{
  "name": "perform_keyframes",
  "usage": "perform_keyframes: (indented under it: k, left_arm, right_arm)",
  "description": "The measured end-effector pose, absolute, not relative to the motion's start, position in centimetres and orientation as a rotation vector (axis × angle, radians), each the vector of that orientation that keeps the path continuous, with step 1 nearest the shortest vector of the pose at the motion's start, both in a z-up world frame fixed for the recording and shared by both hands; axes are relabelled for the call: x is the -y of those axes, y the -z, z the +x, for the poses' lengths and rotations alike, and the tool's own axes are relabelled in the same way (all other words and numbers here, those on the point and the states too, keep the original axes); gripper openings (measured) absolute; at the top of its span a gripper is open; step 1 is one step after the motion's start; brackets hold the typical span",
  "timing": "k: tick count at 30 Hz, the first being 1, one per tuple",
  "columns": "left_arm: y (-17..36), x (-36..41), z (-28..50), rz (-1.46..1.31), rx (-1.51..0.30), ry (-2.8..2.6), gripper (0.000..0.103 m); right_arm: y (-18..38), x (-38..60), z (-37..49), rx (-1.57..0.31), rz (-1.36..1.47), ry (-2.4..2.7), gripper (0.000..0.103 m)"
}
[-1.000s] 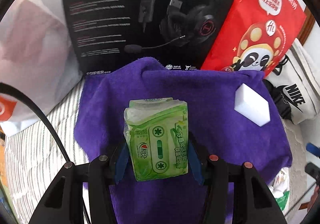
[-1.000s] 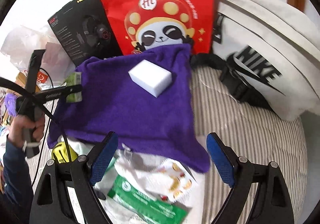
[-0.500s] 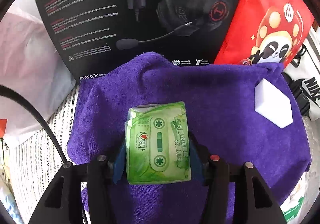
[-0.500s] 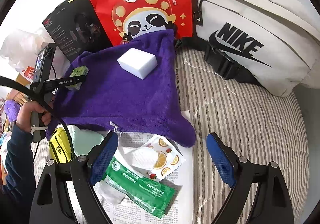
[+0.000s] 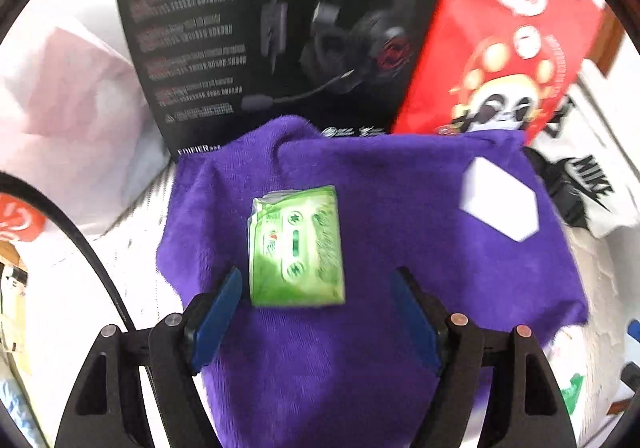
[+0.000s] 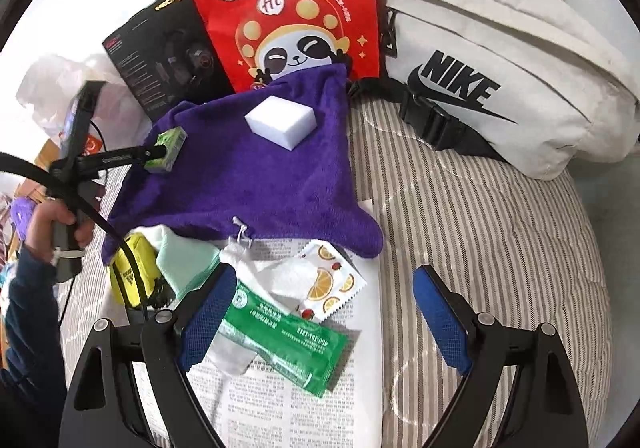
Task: Organize soft objects
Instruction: 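Lower the green tissue pack onto the purple towel and open the left tool, then grasp the yellow Adidas pouch with the left tool while the right tool grasps the green wet-wipe packet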
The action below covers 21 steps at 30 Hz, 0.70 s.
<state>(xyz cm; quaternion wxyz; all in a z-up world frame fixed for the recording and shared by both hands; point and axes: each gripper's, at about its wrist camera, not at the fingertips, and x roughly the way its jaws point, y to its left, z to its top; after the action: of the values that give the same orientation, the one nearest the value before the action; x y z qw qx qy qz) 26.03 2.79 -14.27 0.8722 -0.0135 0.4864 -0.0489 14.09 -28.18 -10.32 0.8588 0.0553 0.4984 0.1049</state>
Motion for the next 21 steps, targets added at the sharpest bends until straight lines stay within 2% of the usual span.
perform_keyframes:
  k: [10, 15, 21]
  left_arm:
    - [12.2, -3.0, 16.5, 0.002, -0.951, 0.204, 0.079]
    - [13.9, -3.2, 12.5, 0.022, -0.970, 0.246, 0.080]
    - [17.1, -3.7, 11.7, -0.033, -1.010, 0.270, 0.080]
  right_arm:
    - [10.7, 28.1, 11.2, -1.049, 0.115, -0.219, 0.089]
    - [11.2, 28.0, 9.8, -1.058, 0.104, -0.222, 0.089]
    - [11.8, 27.5, 8.6, -1.071, 0.083, -0.224, 0.089]
